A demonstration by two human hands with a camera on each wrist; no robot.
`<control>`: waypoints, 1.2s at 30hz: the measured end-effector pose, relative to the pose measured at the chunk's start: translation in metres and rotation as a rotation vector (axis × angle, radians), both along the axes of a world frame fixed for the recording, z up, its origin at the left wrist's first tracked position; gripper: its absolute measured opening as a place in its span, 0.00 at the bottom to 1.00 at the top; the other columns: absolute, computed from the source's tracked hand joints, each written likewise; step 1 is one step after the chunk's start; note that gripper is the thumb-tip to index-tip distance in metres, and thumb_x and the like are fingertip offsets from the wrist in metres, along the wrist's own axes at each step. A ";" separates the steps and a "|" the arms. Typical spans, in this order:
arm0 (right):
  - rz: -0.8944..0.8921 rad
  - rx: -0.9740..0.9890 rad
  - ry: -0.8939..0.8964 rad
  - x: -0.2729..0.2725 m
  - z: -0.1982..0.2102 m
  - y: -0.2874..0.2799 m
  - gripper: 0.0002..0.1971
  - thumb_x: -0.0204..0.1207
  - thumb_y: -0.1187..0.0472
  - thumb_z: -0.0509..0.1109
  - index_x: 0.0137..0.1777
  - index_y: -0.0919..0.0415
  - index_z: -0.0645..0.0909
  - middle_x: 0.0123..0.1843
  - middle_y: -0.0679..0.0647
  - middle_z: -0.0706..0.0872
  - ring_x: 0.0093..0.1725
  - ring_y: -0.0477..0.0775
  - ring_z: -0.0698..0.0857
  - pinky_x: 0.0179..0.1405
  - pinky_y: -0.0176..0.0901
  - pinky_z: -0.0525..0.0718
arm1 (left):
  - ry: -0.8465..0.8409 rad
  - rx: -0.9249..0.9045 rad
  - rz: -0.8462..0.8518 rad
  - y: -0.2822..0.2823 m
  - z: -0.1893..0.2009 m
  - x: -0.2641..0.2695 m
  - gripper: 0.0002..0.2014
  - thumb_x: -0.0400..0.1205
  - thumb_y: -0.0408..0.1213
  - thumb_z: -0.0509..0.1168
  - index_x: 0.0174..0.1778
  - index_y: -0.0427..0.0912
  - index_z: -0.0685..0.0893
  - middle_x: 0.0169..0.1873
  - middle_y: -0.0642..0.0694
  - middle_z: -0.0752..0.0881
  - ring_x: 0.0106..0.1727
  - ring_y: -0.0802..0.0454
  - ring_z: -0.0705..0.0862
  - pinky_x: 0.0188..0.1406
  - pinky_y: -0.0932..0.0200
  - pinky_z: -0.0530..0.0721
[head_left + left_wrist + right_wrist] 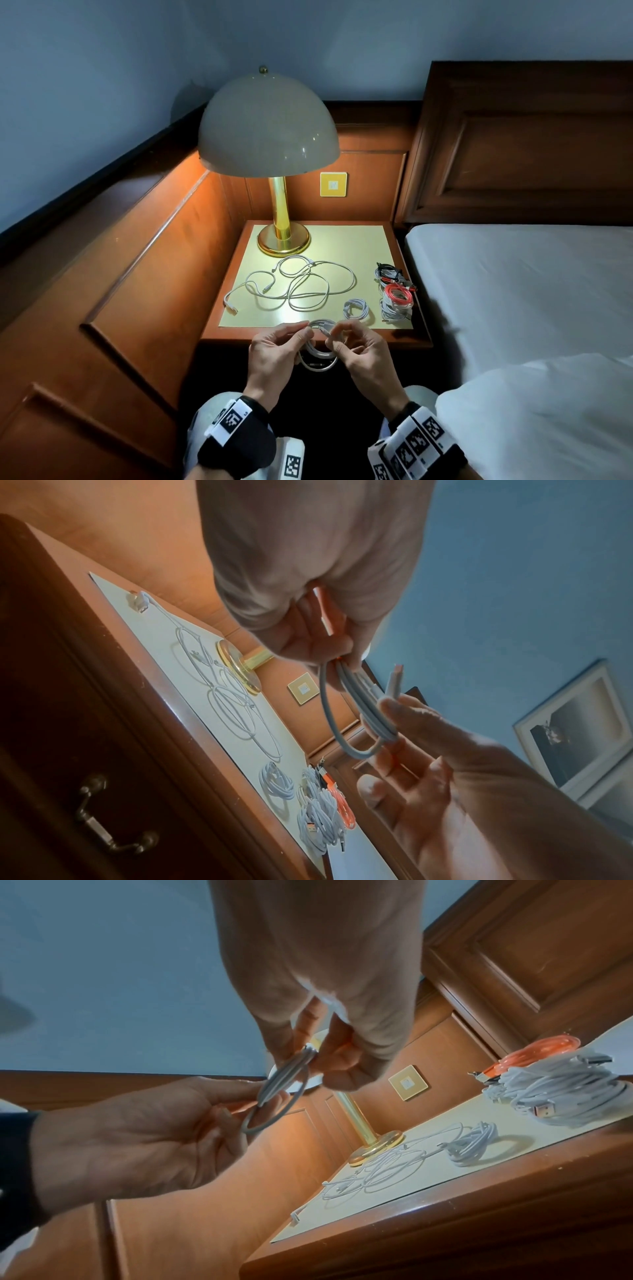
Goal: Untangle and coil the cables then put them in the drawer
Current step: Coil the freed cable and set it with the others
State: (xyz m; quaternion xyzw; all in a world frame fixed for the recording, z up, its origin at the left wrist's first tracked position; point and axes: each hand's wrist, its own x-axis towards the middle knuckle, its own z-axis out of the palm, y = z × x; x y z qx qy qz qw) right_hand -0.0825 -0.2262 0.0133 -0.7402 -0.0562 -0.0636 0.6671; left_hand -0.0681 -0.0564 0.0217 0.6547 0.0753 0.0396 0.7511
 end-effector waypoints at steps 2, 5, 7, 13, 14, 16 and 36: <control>-0.078 -0.112 -0.033 0.003 -0.001 -0.001 0.07 0.75 0.59 0.80 0.46 0.45 0.87 0.52 0.47 0.85 0.49 0.51 0.86 0.43 0.41 0.84 | -0.011 0.058 0.001 0.000 -0.002 0.001 0.05 0.76 0.29 0.78 0.46 0.38 0.94 0.37 0.41 0.94 0.31 0.57 0.87 0.31 0.70 0.81; -0.074 -0.081 -0.023 0.004 0.009 0.001 0.07 0.76 0.59 0.79 0.46 0.44 0.86 0.52 0.41 0.84 0.51 0.47 0.87 0.51 0.45 0.85 | -0.022 0.120 -0.022 -0.003 -0.004 -0.001 0.05 0.76 0.30 0.78 0.46 0.39 0.95 0.39 0.44 0.94 0.36 0.55 0.91 0.36 0.67 0.85; -0.060 -0.023 -0.041 0.004 0.018 0.004 0.09 0.78 0.65 0.77 0.46 0.47 0.86 0.47 0.41 0.87 0.45 0.45 0.85 0.46 0.42 0.84 | -0.015 0.159 -0.042 -0.008 -0.006 -0.004 0.04 0.76 0.30 0.79 0.44 0.41 0.95 0.37 0.45 0.94 0.36 0.55 0.91 0.33 0.66 0.84; -0.162 0.314 0.036 0.013 0.028 0.000 0.07 0.77 0.67 0.78 0.43 0.54 0.84 0.42 0.54 0.87 0.45 0.55 0.85 0.49 0.49 0.87 | 0.030 0.206 -0.048 -0.014 -0.015 -0.008 0.04 0.76 0.34 0.79 0.45 0.43 0.95 0.36 0.46 0.94 0.37 0.50 0.91 0.28 0.63 0.83; -0.181 0.392 0.054 0.013 0.027 -0.002 0.07 0.77 0.67 0.78 0.44 0.55 0.84 0.41 0.55 0.87 0.43 0.57 0.85 0.48 0.51 0.87 | 0.033 0.207 -0.047 -0.014 -0.015 -0.007 0.03 0.76 0.34 0.79 0.45 0.43 0.95 0.36 0.46 0.94 0.37 0.50 0.91 0.29 0.63 0.83; -0.195 0.523 0.080 0.012 0.027 -0.006 0.05 0.78 0.69 0.76 0.48 0.62 0.83 0.40 0.58 0.86 0.40 0.59 0.85 0.47 0.56 0.88 | 0.026 0.197 -0.049 -0.012 -0.013 -0.006 0.02 0.76 0.33 0.79 0.43 0.43 0.95 0.36 0.46 0.94 0.37 0.50 0.91 0.31 0.62 0.85; 0.065 0.228 0.302 0.017 0.015 -0.025 0.07 0.82 0.67 0.71 0.51 0.64 0.92 0.45 0.64 0.92 0.41 0.57 0.88 0.42 0.46 0.88 | -0.061 -0.124 -0.182 0.008 0.016 0.000 0.12 0.75 0.31 0.76 0.52 0.31 0.92 0.46 0.26 0.90 0.45 0.38 0.90 0.52 0.49 0.92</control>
